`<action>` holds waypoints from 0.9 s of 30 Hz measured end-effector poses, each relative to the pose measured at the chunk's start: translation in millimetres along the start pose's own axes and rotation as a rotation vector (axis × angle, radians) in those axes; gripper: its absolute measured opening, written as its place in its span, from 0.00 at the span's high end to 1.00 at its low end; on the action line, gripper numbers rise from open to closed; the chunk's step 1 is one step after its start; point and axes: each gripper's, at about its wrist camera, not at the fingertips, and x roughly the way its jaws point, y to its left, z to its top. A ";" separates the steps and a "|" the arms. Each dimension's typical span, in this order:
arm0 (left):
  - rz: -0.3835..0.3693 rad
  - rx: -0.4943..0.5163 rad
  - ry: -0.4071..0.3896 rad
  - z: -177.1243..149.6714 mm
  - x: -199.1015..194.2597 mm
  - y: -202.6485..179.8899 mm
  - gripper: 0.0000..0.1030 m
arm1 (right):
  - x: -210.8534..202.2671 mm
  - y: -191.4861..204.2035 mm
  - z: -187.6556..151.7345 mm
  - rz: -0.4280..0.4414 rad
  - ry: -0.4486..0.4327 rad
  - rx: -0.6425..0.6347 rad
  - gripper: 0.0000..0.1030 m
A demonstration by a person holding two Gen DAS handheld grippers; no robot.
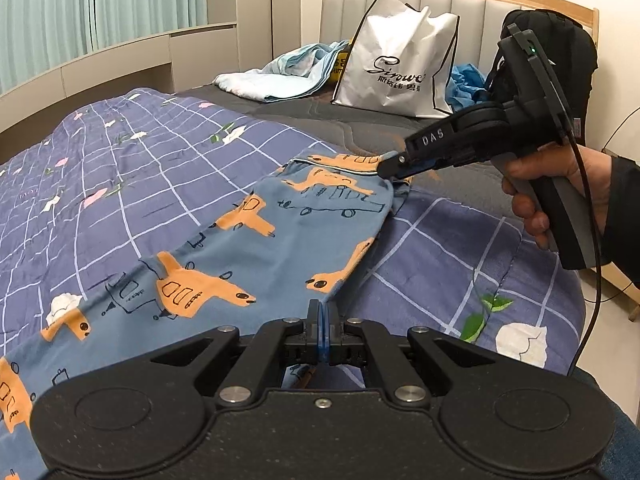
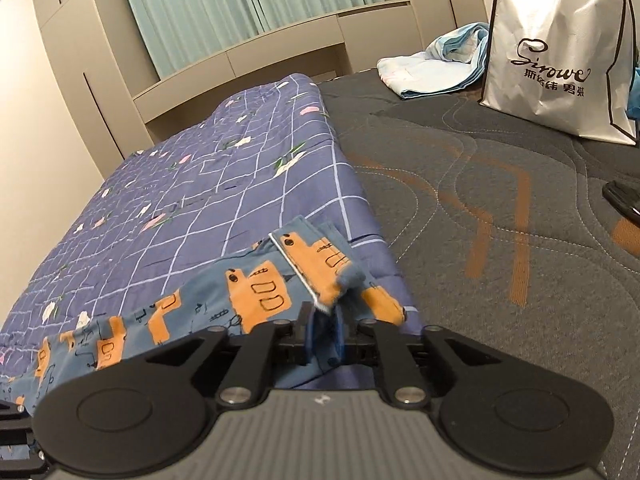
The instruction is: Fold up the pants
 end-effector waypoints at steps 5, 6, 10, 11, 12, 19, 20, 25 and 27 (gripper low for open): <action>0.008 -0.001 0.005 1.2 2.0 -1.7 1.00 | 8.3 -5.5 5.5 0.013 -0.002 0.032 0.70; 0.010 -0.002 0.005 1.4 2.3 -2.0 1.00 | 10.3 -4.4 6.6 -0.006 -0.004 0.027 0.85; 0.025 -0.003 -0.018 4.9 -1.0 -4.5 1.00 | 6.7 0.2 8.3 -0.023 -0.035 0.006 0.92; 0.025 -0.002 -0.022 5.8 -1.3 -4.8 1.00 | 3.9 2.1 7.9 -0.031 -0.046 -0.007 0.92; 0.024 -0.001 -0.021 6.4 -0.7 -5.4 1.00 | 0.9 4.1 7.6 -0.041 -0.055 -0.018 0.92; -0.003 -0.062 0.011 0.6 7.6 2.0 0.90 | 2.9 2.6 0.2 -0.081 -0.029 -0.031 0.92; -0.009 -0.082 0.009 -0.3 6.0 4.6 0.85 | 4.1 2.6 -0.9 -0.084 -0.023 -0.028 0.91; 0.022 -0.177 -0.021 -3.8 -13.3 25.3 0.53 | 7.2 5.5 -6.0 -0.099 0.011 -0.049 0.80; 0.061 -0.214 -0.041 -7.6 -26.4 36.4 0.45 | 3.5 10.0 -6.4 -0.103 0.005 -0.069 0.52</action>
